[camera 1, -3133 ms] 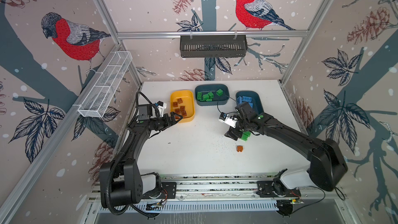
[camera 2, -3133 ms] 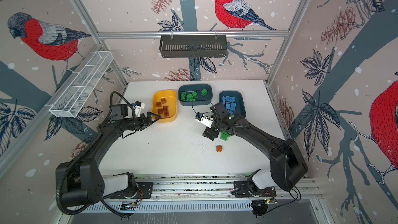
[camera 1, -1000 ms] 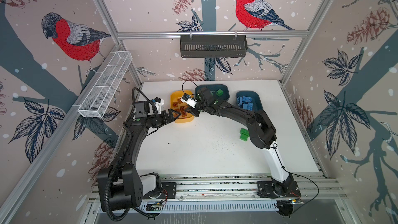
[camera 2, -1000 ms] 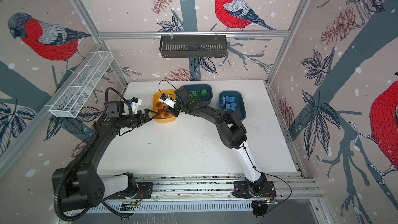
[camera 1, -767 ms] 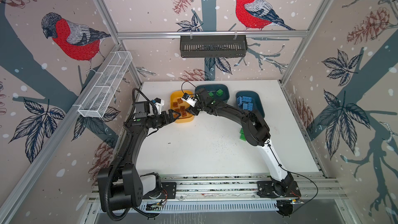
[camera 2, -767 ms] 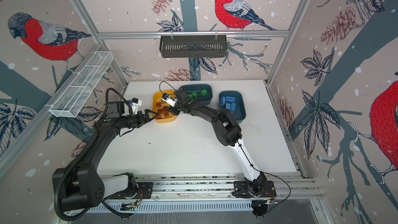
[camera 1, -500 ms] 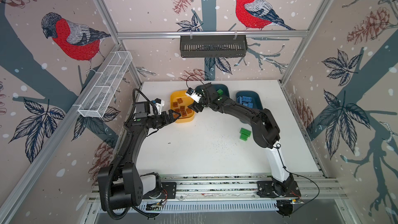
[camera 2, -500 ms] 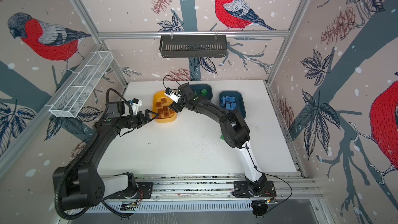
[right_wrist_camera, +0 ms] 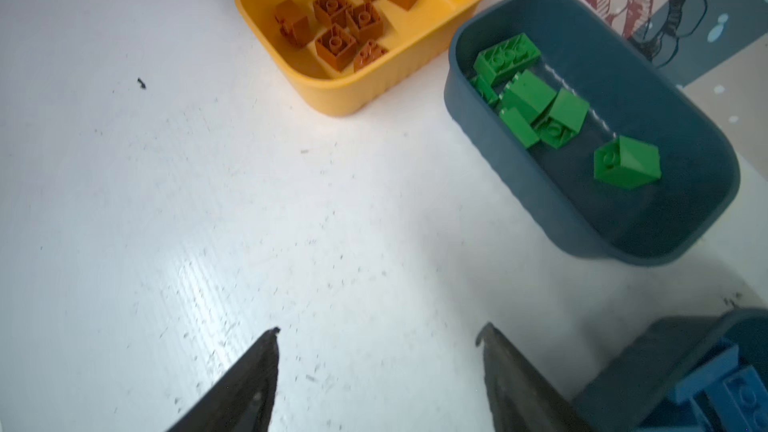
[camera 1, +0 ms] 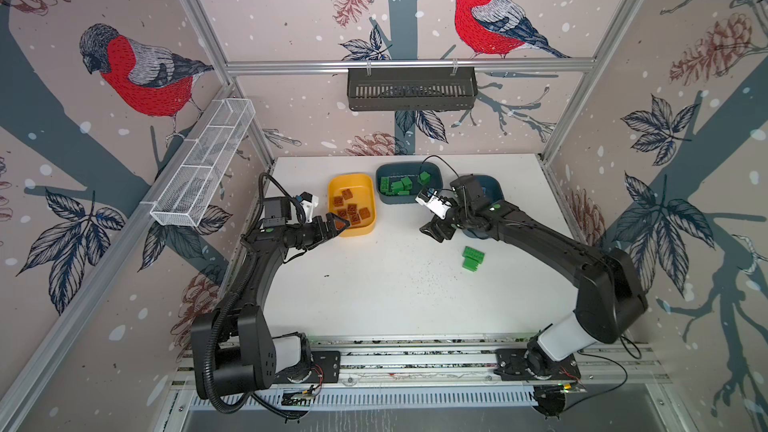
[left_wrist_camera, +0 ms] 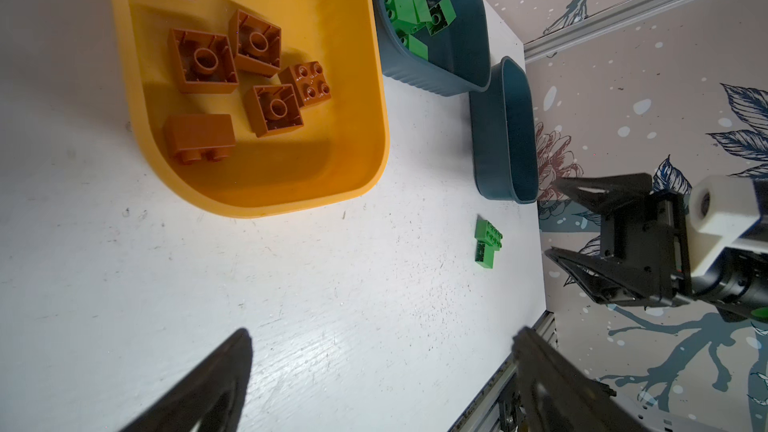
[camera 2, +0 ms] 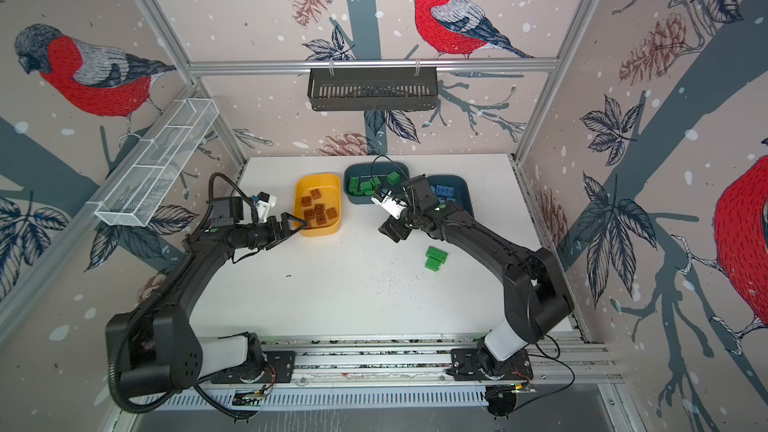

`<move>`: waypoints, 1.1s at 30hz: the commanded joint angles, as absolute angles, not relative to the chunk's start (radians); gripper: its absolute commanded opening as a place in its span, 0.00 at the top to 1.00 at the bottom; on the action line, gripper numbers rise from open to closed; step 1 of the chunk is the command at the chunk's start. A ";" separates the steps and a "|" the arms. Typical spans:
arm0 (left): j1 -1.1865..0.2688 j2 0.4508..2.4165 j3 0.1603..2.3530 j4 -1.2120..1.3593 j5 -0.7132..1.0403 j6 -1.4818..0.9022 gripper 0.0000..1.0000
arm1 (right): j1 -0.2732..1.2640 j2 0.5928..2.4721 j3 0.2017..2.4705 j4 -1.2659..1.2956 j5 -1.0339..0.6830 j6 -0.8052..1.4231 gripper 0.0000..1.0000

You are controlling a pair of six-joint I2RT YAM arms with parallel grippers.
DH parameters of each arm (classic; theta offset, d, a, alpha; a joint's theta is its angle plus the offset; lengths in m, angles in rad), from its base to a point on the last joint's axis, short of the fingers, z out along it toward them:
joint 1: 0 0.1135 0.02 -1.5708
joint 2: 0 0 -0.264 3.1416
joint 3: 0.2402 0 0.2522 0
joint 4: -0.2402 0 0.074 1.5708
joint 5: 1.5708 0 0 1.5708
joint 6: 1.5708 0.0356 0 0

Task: Sort the legos into containers by color
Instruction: 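Return the right gripper to the two green bricks on the table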

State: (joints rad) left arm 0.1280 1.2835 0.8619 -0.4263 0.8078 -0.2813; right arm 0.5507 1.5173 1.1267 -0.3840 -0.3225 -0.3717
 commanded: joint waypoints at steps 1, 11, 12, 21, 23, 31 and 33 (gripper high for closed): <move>0.130 1.292 0.877 -0.418 0.812 -0.257 0.03 | 0.501 1.449 1.062 -0.522 -0.304 -0.420 0.25; 0.129 1.299 0.880 -0.427 0.810 -0.250 0.03 | 0.388 1.327 0.877 -0.645 -0.276 -0.497 0.36; 0.129 1.299 0.880 -0.427 0.810 -0.250 0.03 | 0.387 1.332 0.865 -0.651 -0.278 -0.491 0.39; 0.130 1.312 0.881 -0.428 0.814 -0.245 0.03 | 0.394 1.380 0.793 -0.584 -0.260 -0.473 0.43; 0.129 1.313 0.878 -0.426 0.813 -0.247 0.03 | 0.400 1.399 0.793 -0.577 -0.256 -0.475 0.43; 0.129 1.317 0.870 -0.420 0.813 -0.248 0.03 | 0.406 1.445 0.790 -0.538 -0.224 -0.482 0.44; 0.129 1.316 0.869 -0.420 0.813 -0.248 0.03 | 0.410 1.450 0.792 -0.532 -0.211 -0.483 0.44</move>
